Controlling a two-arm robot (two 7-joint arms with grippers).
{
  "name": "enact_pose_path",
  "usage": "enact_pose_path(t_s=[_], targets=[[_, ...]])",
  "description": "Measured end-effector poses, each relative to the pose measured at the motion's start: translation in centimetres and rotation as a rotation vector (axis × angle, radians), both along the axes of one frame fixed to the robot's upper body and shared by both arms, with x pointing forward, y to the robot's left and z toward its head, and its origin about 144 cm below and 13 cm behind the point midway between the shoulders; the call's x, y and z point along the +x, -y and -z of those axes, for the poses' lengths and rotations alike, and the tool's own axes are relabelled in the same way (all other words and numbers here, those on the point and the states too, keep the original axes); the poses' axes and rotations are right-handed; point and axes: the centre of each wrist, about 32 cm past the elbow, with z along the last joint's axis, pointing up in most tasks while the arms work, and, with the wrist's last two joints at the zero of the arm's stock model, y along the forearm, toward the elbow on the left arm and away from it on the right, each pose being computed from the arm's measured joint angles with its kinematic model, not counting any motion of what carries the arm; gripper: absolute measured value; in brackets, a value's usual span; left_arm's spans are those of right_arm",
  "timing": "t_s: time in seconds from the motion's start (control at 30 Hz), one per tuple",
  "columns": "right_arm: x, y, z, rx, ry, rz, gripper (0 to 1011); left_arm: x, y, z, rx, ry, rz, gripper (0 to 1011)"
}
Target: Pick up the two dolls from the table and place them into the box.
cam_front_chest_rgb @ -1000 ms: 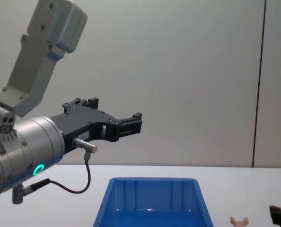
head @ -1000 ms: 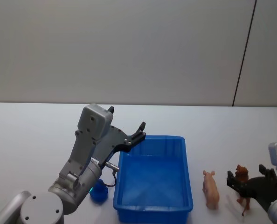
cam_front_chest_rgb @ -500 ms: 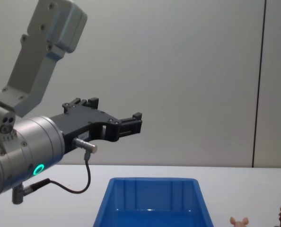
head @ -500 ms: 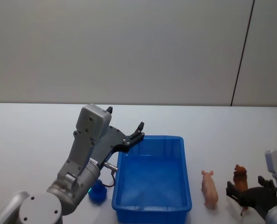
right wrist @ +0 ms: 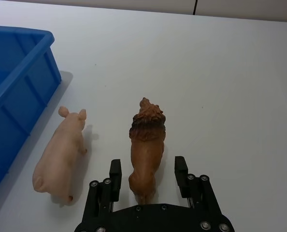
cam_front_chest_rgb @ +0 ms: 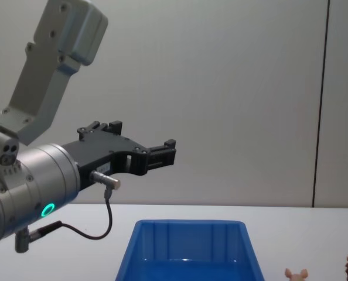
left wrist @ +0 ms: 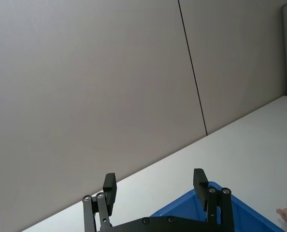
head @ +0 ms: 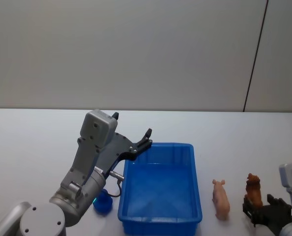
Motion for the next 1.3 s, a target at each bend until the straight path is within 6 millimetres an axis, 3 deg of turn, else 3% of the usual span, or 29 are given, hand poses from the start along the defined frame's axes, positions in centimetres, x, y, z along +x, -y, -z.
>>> enact_pose_path(t_s=[0.3, 0.37, 0.47, 1.3], targets=[[-0.1, -0.1, 0.1, 0.005, -0.008, 0.008, 448, 0.0, 0.0, 0.0, 0.000, 0.000, 0.000, 1001], [-0.1, -0.1, 0.1, 0.004, -0.005, 0.010, 349, 0.0, 0.0, 0.0, 0.000, 0.000, 0.000, 1001], [-0.1, -0.1, 0.0, 0.002, 0.005, 0.010, 291, 0.0, 0.0, 0.0, 0.000, 0.000, 0.000, 1001], [0.0, -1.0, -3.7, 0.013, 0.246, -0.111, 284, 0.0, 0.0, 0.0, 0.000, 0.000, 0.000, 1001]])
